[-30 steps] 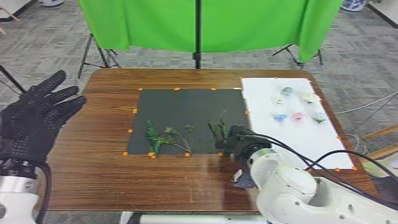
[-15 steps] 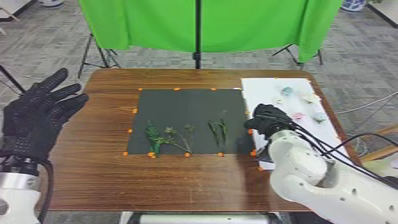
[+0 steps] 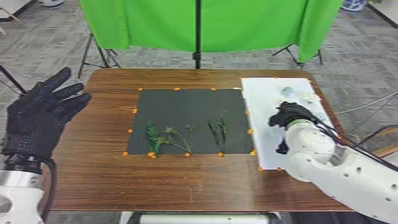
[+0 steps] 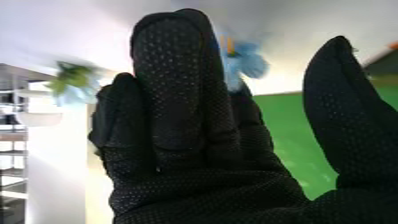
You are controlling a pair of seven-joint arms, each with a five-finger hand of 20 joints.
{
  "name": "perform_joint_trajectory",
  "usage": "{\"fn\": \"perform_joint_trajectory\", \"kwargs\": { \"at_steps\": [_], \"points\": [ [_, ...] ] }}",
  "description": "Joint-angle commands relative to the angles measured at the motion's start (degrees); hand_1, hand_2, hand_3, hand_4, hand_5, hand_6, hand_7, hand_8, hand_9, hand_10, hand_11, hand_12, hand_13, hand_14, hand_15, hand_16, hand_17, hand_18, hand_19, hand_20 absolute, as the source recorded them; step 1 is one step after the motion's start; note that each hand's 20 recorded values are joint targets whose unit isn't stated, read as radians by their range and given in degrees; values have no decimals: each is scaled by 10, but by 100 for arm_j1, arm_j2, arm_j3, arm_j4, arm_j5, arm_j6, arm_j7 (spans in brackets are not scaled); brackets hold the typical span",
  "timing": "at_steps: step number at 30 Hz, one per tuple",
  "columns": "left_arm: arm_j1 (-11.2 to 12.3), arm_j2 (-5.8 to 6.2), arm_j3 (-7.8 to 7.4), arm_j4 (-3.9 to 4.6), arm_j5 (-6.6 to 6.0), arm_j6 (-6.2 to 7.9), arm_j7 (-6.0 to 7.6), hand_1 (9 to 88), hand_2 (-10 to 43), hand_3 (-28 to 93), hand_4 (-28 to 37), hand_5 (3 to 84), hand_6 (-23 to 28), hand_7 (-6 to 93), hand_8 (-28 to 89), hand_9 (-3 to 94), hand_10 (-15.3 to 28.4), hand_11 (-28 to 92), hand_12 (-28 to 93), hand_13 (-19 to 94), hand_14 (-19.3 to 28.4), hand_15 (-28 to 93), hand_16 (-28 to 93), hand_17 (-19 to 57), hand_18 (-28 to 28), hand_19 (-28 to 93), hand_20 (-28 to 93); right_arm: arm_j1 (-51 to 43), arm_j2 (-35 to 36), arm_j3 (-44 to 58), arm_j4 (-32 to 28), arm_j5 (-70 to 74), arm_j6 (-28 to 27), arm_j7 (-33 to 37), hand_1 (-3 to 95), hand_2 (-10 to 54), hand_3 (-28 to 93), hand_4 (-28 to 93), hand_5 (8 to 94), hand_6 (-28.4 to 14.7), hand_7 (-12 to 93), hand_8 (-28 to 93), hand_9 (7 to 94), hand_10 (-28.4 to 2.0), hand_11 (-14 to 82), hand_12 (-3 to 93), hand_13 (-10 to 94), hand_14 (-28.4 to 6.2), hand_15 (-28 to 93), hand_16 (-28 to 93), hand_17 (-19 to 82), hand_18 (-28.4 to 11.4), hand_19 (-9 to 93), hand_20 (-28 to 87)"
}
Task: Arrange flowers
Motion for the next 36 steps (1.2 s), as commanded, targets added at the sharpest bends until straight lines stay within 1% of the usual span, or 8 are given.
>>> {"fn": "perform_joint_trajectory", "kwargs": {
  "at_steps": [1,5,6,9,13,17,26,36],
  "points": [
    [-20,-9,45,76,0,-43,-27,212,87,760,-282,336,87,101,-76,294,197,263,111,221,272,526,-101,-94,282,584,-13,-43,7,-2,268,161,-209,35,305,-34,748,-212,470,-33,113,-103,749,-192,243,149,773,-119,602,141,484,-214,932,181],
    [-16,1,59,81,-6,-68,-8,212,87,760,-282,336,87,101,-77,294,197,262,111,221,272,526,-100,-94,282,584,-12,49,-7,-226,321,112,43,-10,348,-49,744,-215,559,-19,132,-112,746,-181,221,146,770,-117,591,141,480,-209,932,166],
    [-47,-6,62,88,6,-77,-48,212,87,760,-282,336,88,100,-77,294,197,262,112,221,272,526,-101,-94,282,584,-12,71,-19,-301,345,23,137,-10,366,-58,748,-220,589,-15,139,-114,756,-167,217,146,779,-109,581,140,481,-206,932,160],
    [-27,21,88,81,2,-62,12,212,87,760,-282,336,88,99,-76,294,198,263,112,222,272,526,-101,-94,282,584,-12,157,-20,-524,398,-108,348,-43,448,-85,746,-260,676,-12,164,-54,802,-134,216,160,804,-90,560,154,496,-186,932,159],
    [-111,77,116,93,20,-114,-14,212,87,760,-282,336,87,102,-76,293,197,262,113,221,271,526,-101,-94,282,584,-12,208,41,-759,378,-459,808,-61,549,-95,709,-281,795,3,223,28,910,-85,151,262,849,-60,532,177,518,-168,932,201],
    [-203,140,134,85,58,-182,-41,211,86,760,-281,336,88,101,-77,293,197,261,112,221,272,523,-101,-94,282,584,-12,386,105,-998,317,-750,1299,-56,562,-95,706,-282,816,6,225,35,930,-79,168,268,865,-49,538,187,527,-163,932,249],
    [-403,293,227,85,91,-201,-44,209,85,760,-282,334,87,99,-75,290,195,261,112,220,271,522,-99,-94,283,585,-14,669,172,-1213,318,-1136,1634,57,562,-95,710,-283,814,1,247,81,934,-78,192,272,866,-39,547,194,532,-157,932,274],
    [-385,332,130,30,112,-226,-45,208,83,758,-282,334,86,99,-75,288,194,258,113,220,272,520,-98,-93,284,585,-15,1229,59,-1583,-36,-1495,2232,-180,556,-95,727,-283,817,-6,252,96,932,-76,226,261,869,-37,562,194,536,-155,932,307]
  ]
}}
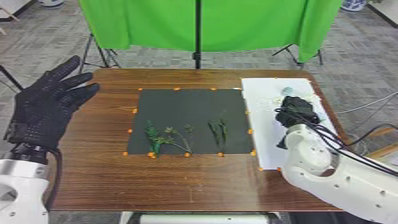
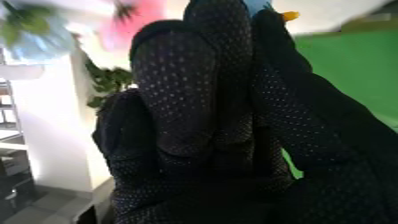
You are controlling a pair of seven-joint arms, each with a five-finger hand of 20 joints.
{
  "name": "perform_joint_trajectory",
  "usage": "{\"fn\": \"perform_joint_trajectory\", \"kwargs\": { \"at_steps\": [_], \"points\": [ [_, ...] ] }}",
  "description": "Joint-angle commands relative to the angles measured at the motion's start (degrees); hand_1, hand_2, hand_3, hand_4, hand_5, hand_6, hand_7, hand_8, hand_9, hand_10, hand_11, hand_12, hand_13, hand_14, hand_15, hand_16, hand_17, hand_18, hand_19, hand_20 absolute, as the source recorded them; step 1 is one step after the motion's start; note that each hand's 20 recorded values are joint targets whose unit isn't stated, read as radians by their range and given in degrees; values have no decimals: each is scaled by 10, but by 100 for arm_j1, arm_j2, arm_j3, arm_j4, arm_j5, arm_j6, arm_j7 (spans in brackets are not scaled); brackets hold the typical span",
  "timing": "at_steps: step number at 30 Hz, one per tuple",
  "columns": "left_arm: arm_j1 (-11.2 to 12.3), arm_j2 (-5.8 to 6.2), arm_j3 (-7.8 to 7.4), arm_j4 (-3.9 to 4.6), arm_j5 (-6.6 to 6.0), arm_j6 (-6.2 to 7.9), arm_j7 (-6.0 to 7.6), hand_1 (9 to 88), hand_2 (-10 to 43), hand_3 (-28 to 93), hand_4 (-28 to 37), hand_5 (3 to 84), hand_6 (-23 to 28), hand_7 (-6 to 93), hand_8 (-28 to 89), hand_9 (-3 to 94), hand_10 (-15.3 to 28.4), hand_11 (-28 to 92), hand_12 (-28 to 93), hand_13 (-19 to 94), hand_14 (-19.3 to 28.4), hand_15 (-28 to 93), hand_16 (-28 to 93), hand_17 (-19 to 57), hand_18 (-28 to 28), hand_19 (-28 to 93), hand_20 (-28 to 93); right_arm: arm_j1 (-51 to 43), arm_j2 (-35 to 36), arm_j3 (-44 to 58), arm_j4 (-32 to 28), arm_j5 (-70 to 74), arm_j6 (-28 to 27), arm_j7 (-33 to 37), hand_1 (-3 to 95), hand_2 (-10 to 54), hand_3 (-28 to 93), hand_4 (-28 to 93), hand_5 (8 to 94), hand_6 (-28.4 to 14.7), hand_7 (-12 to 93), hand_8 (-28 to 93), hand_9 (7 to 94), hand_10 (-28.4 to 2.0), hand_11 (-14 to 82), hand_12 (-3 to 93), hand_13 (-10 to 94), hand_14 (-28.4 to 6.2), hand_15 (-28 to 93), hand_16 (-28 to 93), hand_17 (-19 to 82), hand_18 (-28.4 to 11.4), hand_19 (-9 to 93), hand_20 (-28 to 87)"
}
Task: Arrange flowers
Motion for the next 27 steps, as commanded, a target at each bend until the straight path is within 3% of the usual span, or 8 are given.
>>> {"fn": "perform_joint_trajectory", "kwargs": {
  "at_steps": [1,5,8,12,16,22,27],
  "points": [
    [14,37,-43,-35,69,-76,-45,208,83,757,-282,333,87,99,-75,288,194,258,113,220,272,520,-98,-93,284,585,-15,632,-123,-301,-402,-310,461,-329,555,-95,728,-283,817,-6,252,96,932,-76,227,261,869,-37,563,194,536,-155,932,310],
    [-218,101,44,-22,101,-124,-88,207,81,754,-282,333,87,98,-75,288,194,258,113,220,271,520,-97,-92,284,586,-15,1206,-494,-842,-629,-3,640,-1041,554,-95,732,-283,818,-7,251,97,932,-75,233,260,868,-36,569,195,535,-155,932,320],
    [-522,144,173,37,119,-212,-176,206,80,753,-283,333,87,98,-74,288,194,258,113,220,272,519,-97,-91,284,586,-15,1636,-1019,-1250,-674,366,540,-1491,550,-95,737,-283,816,-5,254,99,930,-75,237,261,866,-35,573,197,533,-152,932,331],
    [-1030,248,437,140,129,-292,-183,205,80,751,-283,331,86,98,-74,288,194,257,113,220,271,519,-96,-88,284,591,-12,2036,-1760,-1691,-507,581,402,-1832,543,-95,744,-283,813,-2,259,94,928,-75,242,259,863,-34,579,197,529,-150,932,344],
    [-1336,286,534,207,153,-364,-212,205,81,749,-283,331,85,98,-75,288,194,257,114,220,271,520,-96,-86,284,596,-11,2278,-2466,-1974,-181,928,362,-2132,539,-95,749,-283,812,-1,263,90,928,-76,245,258,862,-33,583,197,527,-149,932,351],
    [-1593,437,638,275,96,-342,-20,204,80,750,-283,330,85,99,-75,289,193,258,114,221,272,521,-96,-83,284,601,-11,2796,-3211,-2562,97,1397,463,-2166,534,-95,754,-283,812,0,266,80,928,-74,257,259,861,-33,590,196,526,-149,932,359],
    [-1989,630,881,374,52,-363,63,203,80,751,-283,330,85,100,-75,289,194,257,114,222,271,521,-96,-83,284,603,-11,3207,-3705,-3027,310,1500,784,-2010,531,-95,754,-283,810,4,263,69,928,-73,266,257,860,-35,599,198,525,-150,932,367]
  ]
}}
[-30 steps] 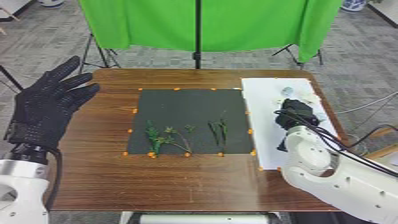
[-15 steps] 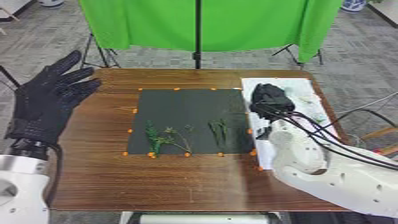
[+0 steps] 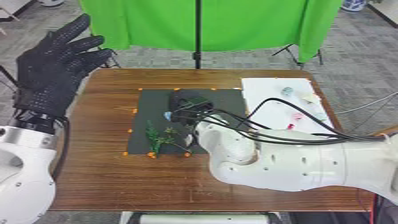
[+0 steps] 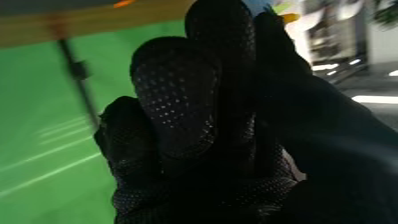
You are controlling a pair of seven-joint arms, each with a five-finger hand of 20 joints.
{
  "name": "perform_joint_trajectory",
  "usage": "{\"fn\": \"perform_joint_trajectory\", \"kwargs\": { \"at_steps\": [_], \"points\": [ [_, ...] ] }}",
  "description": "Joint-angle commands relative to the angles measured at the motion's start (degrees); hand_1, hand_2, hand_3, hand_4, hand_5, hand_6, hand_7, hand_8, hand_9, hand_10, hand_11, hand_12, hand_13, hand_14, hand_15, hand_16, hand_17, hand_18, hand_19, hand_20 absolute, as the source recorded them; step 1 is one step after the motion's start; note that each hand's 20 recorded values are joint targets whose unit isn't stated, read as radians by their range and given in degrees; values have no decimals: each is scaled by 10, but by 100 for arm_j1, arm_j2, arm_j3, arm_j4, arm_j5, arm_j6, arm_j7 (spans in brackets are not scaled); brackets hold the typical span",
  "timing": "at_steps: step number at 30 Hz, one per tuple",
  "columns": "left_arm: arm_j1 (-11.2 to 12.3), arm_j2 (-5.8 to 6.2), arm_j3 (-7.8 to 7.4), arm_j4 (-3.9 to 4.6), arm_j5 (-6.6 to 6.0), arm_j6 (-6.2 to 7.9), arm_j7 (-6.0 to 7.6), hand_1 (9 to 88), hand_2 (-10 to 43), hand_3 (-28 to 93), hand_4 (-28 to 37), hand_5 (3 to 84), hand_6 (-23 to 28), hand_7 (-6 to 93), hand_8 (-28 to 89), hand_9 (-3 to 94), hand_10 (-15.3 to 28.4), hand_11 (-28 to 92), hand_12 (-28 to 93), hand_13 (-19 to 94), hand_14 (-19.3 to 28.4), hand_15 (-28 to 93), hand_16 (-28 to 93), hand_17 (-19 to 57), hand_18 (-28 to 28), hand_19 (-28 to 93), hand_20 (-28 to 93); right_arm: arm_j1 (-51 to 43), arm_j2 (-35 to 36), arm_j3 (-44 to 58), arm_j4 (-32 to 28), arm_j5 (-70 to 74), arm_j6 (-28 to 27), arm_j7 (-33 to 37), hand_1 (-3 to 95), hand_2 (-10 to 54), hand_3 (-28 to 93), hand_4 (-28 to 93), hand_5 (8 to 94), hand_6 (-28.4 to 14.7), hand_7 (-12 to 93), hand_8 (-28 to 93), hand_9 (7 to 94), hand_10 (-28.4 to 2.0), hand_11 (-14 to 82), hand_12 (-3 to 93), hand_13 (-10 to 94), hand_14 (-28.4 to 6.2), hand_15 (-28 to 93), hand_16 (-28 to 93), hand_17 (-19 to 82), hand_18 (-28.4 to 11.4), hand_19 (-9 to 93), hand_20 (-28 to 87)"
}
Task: Arrange flowers
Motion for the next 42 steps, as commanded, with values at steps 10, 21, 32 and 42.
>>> {"fn": "perform_joint_trajectory", "kwargs": {
  "at_steps": [10,21,32,42],
  "points": [
    [-1462,554,1018,337,-75,-76,182,204,79,752,-283,331,85,100,-75,289,193,256,114,222,272,519,-97,-81,284,606,-14,1296,-1555,-1207,621,345,513,331,525,-95,741,-283,808,15,266,48,926,-73,299,247,862,-29,610,196,523,-153,932,387],
    [-1800,716,1409,298,-124,100,320,206,79,751,-283,332,86,98,-74,289,193,255,116,222,272,520,-96,-78,284,608,-19,1484,-1993,-1533,973,568,57,508,510,-95,716,-283,807,23,263,34,922,-76,338,213,860,-31,614,198,516,-155,932,399],
    [-1930,755,1578,341,-211,127,506,207,79,752,-282,332,86,98,-74,290,193,256,115,222,271,519,-96,-78,284,610,-24,1437,-2056,-1512,1028,513,-339,848,459,-95,663,-283,780,13,244,19,906,-79,349,205,842,-38,625,199,501,-162,932,400],
    [-2164,638,1654,395,-143,239,164,210,78,753,-282,332,86,98,-74,289,193,256,115,222,271,520,-96,-79,284,610,-26,1411,-2008,-1304,1037,458,-531,791,428,-95,652,-283,763,13,231,7,900,-82,356,201,837,-41,632,194,497,-166,932,400]
  ]
}}
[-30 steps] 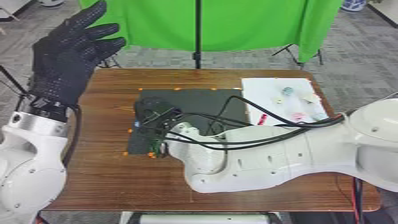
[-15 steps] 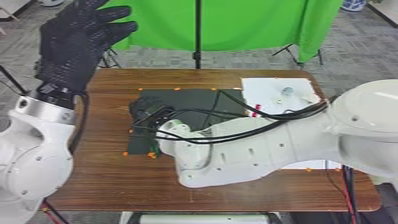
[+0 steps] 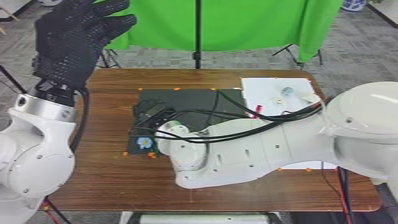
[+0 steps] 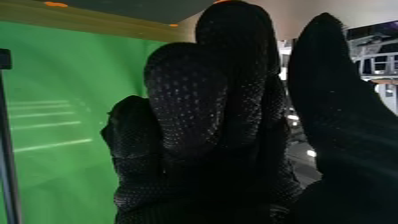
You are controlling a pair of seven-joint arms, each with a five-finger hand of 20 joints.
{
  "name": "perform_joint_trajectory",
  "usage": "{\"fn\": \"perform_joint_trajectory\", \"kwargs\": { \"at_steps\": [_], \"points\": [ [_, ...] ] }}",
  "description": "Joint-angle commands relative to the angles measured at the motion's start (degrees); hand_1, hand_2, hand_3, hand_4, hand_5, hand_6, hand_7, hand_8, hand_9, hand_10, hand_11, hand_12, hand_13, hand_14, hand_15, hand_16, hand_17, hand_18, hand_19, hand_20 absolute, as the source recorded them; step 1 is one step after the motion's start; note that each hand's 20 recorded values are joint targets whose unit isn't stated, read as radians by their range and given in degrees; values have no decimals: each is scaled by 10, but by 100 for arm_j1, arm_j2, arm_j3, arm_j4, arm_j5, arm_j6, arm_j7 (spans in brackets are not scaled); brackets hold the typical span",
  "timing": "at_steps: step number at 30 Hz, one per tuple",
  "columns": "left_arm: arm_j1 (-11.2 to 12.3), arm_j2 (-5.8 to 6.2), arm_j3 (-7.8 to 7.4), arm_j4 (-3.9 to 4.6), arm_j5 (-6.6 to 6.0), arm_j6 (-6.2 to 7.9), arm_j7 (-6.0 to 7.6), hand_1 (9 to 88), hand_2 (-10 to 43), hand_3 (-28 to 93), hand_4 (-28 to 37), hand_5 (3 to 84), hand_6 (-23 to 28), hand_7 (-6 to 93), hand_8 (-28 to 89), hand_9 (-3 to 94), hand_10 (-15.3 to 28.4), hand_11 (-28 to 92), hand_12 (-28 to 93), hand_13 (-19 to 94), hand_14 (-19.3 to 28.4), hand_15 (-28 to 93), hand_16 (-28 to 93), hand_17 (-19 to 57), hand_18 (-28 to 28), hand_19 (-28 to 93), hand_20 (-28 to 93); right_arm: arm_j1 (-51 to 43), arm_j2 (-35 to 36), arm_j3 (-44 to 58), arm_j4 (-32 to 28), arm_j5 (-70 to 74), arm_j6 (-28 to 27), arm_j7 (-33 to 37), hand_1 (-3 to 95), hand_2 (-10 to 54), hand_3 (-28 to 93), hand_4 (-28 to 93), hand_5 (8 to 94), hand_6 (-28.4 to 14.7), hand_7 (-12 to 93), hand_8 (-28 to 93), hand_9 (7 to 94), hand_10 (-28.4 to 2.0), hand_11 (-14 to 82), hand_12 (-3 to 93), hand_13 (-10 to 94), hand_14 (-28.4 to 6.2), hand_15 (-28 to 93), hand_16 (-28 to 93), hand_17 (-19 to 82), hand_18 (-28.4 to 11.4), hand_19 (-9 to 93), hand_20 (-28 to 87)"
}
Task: Arrange flowers
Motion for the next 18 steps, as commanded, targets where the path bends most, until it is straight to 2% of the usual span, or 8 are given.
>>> {"fn": "perform_joint_trajectory", "kwargs": {
  "at_steps": [1,5,6,7,10,12,17,18],
  "points": [
    [-200,-125,100,101,38,49,-327,210,78,753,-282,333,86,98,-74,289,193,256,115,222,271,520,-96,-78,284,611,-26,115,30,236,-4,-135,-117,39,428,-95,650,-283,763,13,231,4,900,-83,356,201,837,-41,632,194,497,-166,932,400],
    [197,-110,-162,35,17,-27,-263,211,78,753,-282,332,86,99,-75,290,194,256,115,222,271,520,-96,-79,284,611,-27,193,76,187,-110,-78,44,164,420,-95,653,-283,761,13,229,-4,899,-83,357,199,836,-42,633,193,497,-166,932,400],
    [319,-119,-282,24,15,-83,-298,211,78,754,-281,332,86,99,-75,290,194,256,115,222,271,520,-96,-79,284,611,-27,163,121,229,-139,-103,54,190,414,-95,661,-283,760,13,229,-7,899,-84,357,199,836,-42,633,193,497,-166,932,399],
    [198,-194,-262,59,60,-27,-502,211,78,754,-281,332,86,98,-75,290,194,257,115,222,271,520,-96,-79,284,612,-28,50,272,448,-132,-167,-112,27,411,-95,665,-283,760,13,229,-10,899,-84,357,199,836,-43,634,193,497,-166,932,400],
    [814,-299,-809,-71,87,-8,-573,211,78,753,-281,332,86,99,-75,289,194,257,115,222,271,520,-96,-79,284,612,-28,-161,506,732,-269,-311,-325,-78,392,-95,687,-283,755,14,229,-34,892,-88,358,200,830,-47,636,193,493,-169,932,402],
    [1475,-385,-1308,-234,87,63,-525,211,78,753,-281,332,86,98,-75,289,194,257,115,222,271,520,-96,-79,284,612,-28,-289,673,857,-371,-307,-351,-212,369,-95,709,-283,719,10,227,-111,858,-96,343,189,801,-54,631,182,468,-173,931,362],
    [2577,-649,-2052,-457,61,104,-505,210,78,752,-282,332,86,98,-74,289,194,257,115,222,271,519,-96,-79,284,612,-29,-838,1455,1538,-773,-541,-603,-109,335,-95,725,-283,613,-13,200,-129,772,-120,305,169,743,-77,626,161,419,-183,931,292],
    [2871,-734,-2226,-533,65,133,-489,210,78,752,-282,332,86,98,-74,289,194,257,115,222,271,519,-96,-79,284,612,-29,-1290,1668,2099,-882,-736,-1036,-164,331,-95,725,-283,603,-15,196,-128,766,-123,302,168,739,-78,627,158,416,-184,932,286]
  ]
}}
